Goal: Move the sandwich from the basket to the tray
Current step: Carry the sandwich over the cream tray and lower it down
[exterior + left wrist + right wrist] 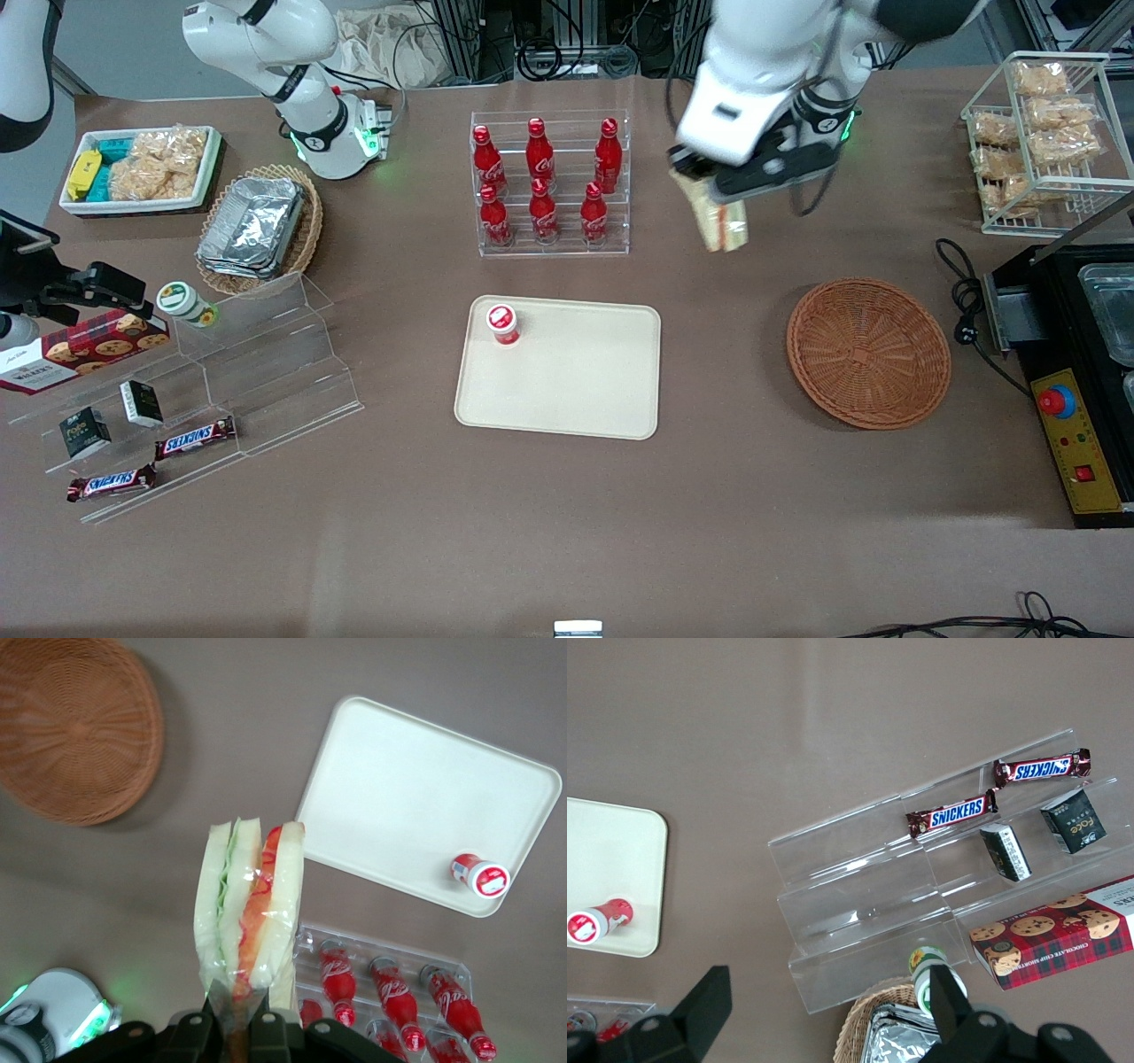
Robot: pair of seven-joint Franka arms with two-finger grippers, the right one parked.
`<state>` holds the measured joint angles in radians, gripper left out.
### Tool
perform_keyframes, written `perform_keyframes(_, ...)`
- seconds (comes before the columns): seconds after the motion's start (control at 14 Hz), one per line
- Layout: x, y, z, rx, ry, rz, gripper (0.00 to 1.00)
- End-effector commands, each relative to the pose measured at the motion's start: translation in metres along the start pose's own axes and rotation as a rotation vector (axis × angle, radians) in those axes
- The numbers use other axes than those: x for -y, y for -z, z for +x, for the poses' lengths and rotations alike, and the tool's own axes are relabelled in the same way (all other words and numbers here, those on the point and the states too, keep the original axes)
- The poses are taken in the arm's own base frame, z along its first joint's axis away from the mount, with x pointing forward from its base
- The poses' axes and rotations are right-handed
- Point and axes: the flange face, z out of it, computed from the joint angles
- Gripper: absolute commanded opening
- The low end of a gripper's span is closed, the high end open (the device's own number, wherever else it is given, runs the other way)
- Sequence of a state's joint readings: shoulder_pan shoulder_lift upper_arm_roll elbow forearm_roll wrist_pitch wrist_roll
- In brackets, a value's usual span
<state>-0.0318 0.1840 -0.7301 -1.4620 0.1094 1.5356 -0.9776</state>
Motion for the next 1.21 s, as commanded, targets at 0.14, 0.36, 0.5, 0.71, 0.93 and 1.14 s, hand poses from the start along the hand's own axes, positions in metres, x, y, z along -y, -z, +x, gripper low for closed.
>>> perform_keyframes(0.14,-0.089,-0.158,0.059,0.027,-0.018,-0.039,0.14)
perform_keyframes(0.36,-0.106,-0.238,0.084,-0.022,-0.009,-0.031,0.14)
perform_keyframes(0.5,-0.106,-0.276,0.102,-0.042,0.002,-0.046,0.14)
perform_keyframes(0.71,-0.112,-0.320,0.106,-0.046,0.005,-0.006,0.14)
perform_keyframes(0.93,-0.121,-0.332,0.113,-0.060,0.024,-0.022,0.43)
perform_keyframes(1.14,-0.120,-0.321,0.115,-0.073,0.110,-0.039,1.00)
